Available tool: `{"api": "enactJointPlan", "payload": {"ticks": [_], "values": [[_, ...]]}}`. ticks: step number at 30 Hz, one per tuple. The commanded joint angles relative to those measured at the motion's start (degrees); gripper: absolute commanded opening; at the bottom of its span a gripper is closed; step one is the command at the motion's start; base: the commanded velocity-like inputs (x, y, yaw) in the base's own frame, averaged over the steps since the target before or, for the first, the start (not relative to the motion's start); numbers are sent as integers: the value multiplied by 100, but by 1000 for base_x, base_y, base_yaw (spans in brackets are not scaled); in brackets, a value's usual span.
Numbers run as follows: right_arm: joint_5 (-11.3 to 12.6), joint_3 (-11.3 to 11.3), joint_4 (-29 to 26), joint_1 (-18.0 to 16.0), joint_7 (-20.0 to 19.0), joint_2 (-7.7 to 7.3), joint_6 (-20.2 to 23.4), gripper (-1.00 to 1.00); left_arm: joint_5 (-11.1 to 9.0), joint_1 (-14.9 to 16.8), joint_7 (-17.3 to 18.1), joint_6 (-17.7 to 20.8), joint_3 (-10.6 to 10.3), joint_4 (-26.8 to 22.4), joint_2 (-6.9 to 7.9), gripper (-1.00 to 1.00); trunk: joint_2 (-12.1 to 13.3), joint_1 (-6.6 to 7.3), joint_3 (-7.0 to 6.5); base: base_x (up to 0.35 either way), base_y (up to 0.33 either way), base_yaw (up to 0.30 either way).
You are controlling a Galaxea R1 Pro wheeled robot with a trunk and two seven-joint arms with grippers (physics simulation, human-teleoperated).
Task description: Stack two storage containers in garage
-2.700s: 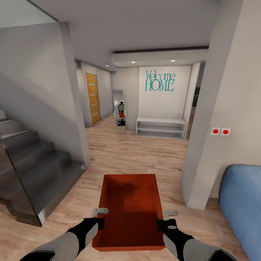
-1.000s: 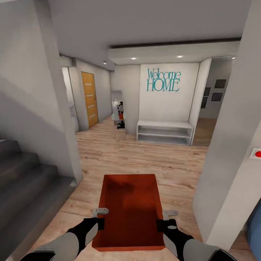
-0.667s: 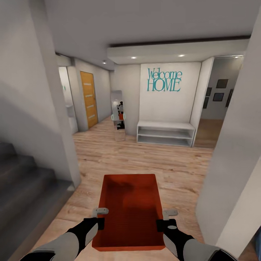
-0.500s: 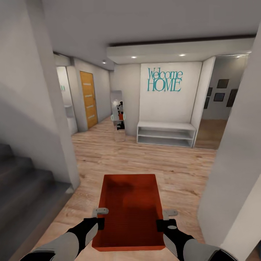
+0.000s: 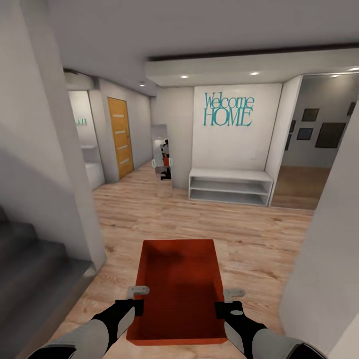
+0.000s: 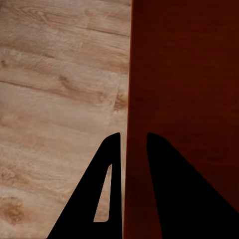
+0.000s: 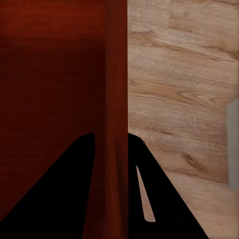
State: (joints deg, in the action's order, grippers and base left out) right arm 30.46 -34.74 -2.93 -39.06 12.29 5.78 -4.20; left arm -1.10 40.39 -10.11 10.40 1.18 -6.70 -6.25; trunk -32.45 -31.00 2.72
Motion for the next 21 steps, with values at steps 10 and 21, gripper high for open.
{"api": "enactJointPlan", "payload": {"ticks": [10, 21], "values": [[101, -10, 38, -6, 28, -85, -37, -100, 110, 4, -152, 41, -12, -24, 28, -100, -10, -6, 11, 324, 0, 0], [101, -13, 38, -6, 28, -84, -37, -100, 110, 2, -149, 41, -12, -24, 28, -100, -10, -6, 11, 323, 0, 0]]}}
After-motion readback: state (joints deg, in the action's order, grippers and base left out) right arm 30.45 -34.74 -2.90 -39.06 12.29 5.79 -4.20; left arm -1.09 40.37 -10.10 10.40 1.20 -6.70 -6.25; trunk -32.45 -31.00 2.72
